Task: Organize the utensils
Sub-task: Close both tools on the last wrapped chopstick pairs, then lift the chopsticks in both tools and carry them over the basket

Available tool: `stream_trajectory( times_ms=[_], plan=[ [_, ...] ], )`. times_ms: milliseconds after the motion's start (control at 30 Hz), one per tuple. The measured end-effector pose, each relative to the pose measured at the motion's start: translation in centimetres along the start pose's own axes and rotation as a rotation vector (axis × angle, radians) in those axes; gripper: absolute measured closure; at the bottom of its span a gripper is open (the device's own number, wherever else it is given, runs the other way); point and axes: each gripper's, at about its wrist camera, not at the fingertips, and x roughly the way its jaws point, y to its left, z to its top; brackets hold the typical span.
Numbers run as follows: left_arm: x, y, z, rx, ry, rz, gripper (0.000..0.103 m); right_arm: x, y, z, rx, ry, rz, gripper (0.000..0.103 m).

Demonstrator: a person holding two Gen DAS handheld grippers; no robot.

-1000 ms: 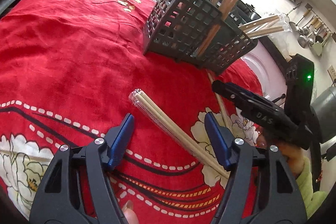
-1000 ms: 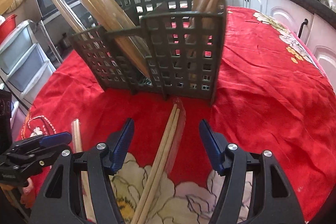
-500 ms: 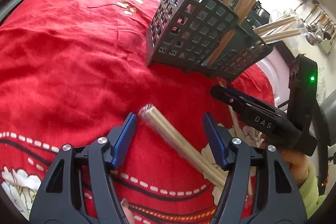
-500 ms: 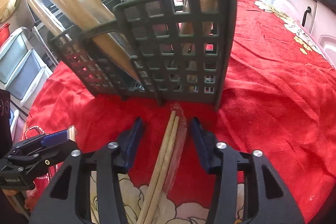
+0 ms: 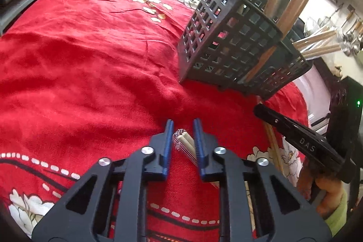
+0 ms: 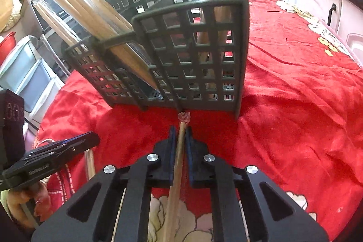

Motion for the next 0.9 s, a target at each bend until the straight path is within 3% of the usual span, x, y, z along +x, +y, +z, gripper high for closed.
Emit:
stream_trajectory(
  times_ms=[300, 900],
  plan=[
    [-4.0, -1.1, -0.4, 0.005, -0.099, -0.086, 0.098, -4.7, 0.0, -0.4, 0.009, -0.078, 0.044, 0.096],
    [-12.7, -8.9, 2.6, 0.182, -0.299, -0.217, 0.099, -15.7, 2.5, 0.5, -0.084, -0.357, 0.105, 0.097]
  ],
)
